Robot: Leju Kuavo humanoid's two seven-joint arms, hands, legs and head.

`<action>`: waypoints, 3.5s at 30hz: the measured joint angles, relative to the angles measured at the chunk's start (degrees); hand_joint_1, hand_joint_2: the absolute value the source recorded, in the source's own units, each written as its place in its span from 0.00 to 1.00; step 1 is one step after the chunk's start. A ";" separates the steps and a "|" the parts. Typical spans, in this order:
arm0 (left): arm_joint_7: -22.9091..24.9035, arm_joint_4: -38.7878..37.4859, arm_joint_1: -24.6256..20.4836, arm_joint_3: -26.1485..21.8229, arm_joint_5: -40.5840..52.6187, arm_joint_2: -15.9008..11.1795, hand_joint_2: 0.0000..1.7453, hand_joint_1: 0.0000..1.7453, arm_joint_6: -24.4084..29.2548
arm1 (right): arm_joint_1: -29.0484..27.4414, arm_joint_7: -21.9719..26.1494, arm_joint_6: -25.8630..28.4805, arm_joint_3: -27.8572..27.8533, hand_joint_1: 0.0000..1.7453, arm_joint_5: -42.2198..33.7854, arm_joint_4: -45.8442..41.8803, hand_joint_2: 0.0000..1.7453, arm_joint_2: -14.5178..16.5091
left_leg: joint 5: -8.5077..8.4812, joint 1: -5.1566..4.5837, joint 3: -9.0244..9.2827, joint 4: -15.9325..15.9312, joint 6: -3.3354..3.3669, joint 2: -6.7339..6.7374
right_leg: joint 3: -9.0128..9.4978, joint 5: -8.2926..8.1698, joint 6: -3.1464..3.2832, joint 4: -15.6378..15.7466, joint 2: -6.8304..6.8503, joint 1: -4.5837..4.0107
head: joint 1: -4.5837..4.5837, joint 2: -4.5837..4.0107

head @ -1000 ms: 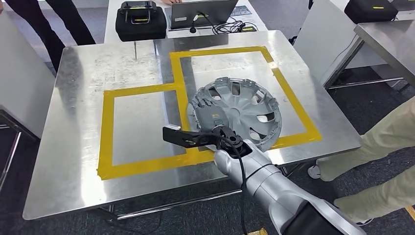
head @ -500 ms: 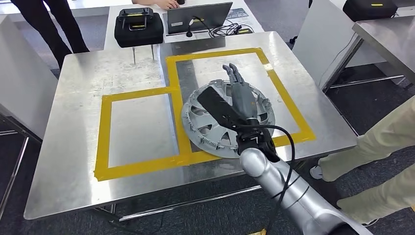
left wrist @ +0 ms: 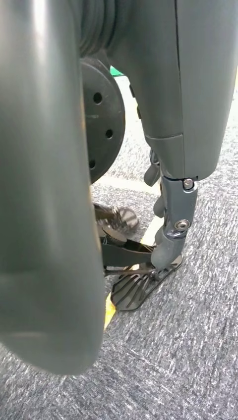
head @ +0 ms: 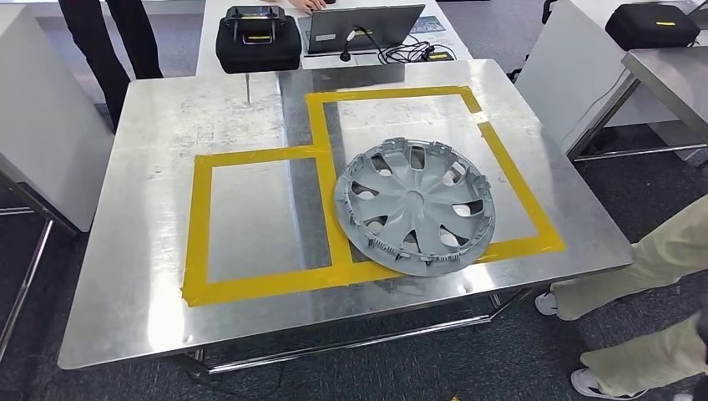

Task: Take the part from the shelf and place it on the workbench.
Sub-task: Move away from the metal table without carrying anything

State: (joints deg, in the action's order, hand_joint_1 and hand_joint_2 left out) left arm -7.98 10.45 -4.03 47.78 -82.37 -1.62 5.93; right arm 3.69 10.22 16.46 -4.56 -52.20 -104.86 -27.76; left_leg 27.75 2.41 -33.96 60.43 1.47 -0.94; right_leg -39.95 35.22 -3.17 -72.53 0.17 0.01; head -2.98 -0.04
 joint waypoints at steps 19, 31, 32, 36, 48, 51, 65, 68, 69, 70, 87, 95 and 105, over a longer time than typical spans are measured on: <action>2.06 0.06 -0.96 -0.86 0.46 0.72 0.00 0.00 -1.11 | -8.01 2.18 -10.59 -33.30 0.00 28.33 25.98 0.00 9.41 | 6.99 -1.67 -5.75 13.76 -1.18 0.58 | 7.42 -8.83 3.46 15.04 0.12 -0.03 | 1.34 0.00; 5.82 0.07 -1.79 -0.10 5.98 0.37 0.00 0.00 1.87 | -1.02 -38.64 -7.28 -16.64 0.00 53.90 71.22 0.00 23.65 | -0.81 -1.98 3.18 -3.88 1.30 1.07 | 4.17 -4.42 1.30 7.74 0.06 -0.16 | 1.52 0.00; 5.86 0.08 -1.80 0.05 6.45 0.39 0.00 0.00 1.98 | -0.94 -37.79 -7.95 -15.76 0.00 53.41 73.20 0.00 24.37 | -0.86 -1.90 3.05 -3.84 1.30 1.31 | 2.45 -2.60 0.84 3.92 0.05 0.33 | 1.13 0.00; 4.62 0.08 -1.77 0.72 7.48 0.38 0.00 0.00 2.20 | -0.66 -31.08 -7.93 -14.12 0.00 51.11 78.75 0.00 26.04 | -0.60 -1.51 2.79 -3.39 0.78 2.85 | 1.57 -3.45 -0.50 1.74 0.32 1.71 | 0.60 0.00; 3.09 0.26 -2.25 2.97 8.78 1.34 0.00 0.00 6.64 | 1.08 -21.45 -4.33 -12.42 0.00 47.66 88.45 0.00 27.14 | 7.87 -0.88 -2.38 10.28 -2.67 1.50 | 8.14 -9.15 3.57 15.64 -1.16 0.55 | 2.08 0.00; 3.15 0.25 -2.06 3.34 8.89 1.36 0.00 0.00 6.85 | 1.21 -20.76 -3.61 -12.38 0.00 47.30 89.66 0.00 27.15 | 6.76 -1.25 -3.51 12.43 -2.02 0.94 | 7.79 -9.29 3.78 15.36 -3.43 -0.09 | 2.54 0.00; 3.83 0.27 -1.97 4.34 8.69 1.76 0.00 0.00 7.13 | 1.86 -16.47 0.38 -12.36 0.00 45.71 92.06 0.00 26.05 | 0.63 -1.25 3.78 -2.93 0.49 3.53 | -1.76 -0.76 0.07 -2.33 -0.70 0.53 | 0.90 0.00; 4.12 0.28 -2.00 4.35 8.46 1.96 0.00 0.00 5.89 | 1.74 -15.43 1.54 -12.36 0.00 46.05 92.23 0.00 25.66 | 0.89 -1.24 3.98 -2.92 0.16 5.64 | 2.87 -5.43 -0.06 6.16 1.04 0.87 | 0.40 0.00; 4.19 0.30 -2.04 4.37 8.44 2.09 0.00 0.00 5.34 | 1.78 -15.16 1.64 -12.36 0.00 45.88 92.29 0.00 25.48 | 1.04 -1.36 4.15 -2.92 -0.07 6.25 | 5.05 -7.02 0.14 10.29 2.25 0.79 | 0.20 0.00; 3.96 0.31 -2.06 4.38 8.49 2.20 0.00 0.00 5.08 | 1.88 -15.10 1.40 -12.36 0.00 45.76 92.34 0.00 25.35 | 1.21 -1.45 4.31 -2.93 -0.40 6.82 | 6.50 -7.96 0.50 13.11 3.15 0.63 | 0.09 0.00; 7.37 0.13 -2.74 6.89 10.49 -1.21 0.00 0.00 13.51 | 1.90 -16.18 0.94 -5.77 0.00 51.76 93.21 0.00 27.36 | 0.65 -1.17 3.54 -2.88 -1.35 -4.50 | 7.01 -9.45 2.53 15.01 -7.61 0.58 | 3.17 0.00; 5.26 0.10 -2.56 7.27 11.28 -1.28 0.00 0.00 10.69 | 2.09 -14.02 2.57 -6.44 0.00 44.58 93.39 0.00 24.38 | 0.17 -1.25 3.79 -3.58 0.22 1.98 | -1.03 -1.78 0.06 0.10 -0.94 0.80 | 1.16 0.00; -9.33 0.39 -2.64 6.45 5.70 1.08 0.00 0.00 2.38 | 1.94 -16.00 -1.26 -4.67 0.00 53.70 93.65 0.00 27.54 | 1.42 -1.35 5.33 -3.85 -1.91 8.87 | 8.08 -8.15 2.89 15.78 3.31 -0.09 | -0.06 0.00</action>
State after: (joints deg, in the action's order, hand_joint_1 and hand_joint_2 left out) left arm -17.31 10.85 -6.67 54.24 -76.67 -0.54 8.31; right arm 5.63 -5.79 15.20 -9.23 1.50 -11.21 -0.22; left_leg 29.16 1.06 -28.63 56.58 -0.44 7.93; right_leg -31.87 27.06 -0.28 -56.75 3.48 -0.08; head -3.04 -0.04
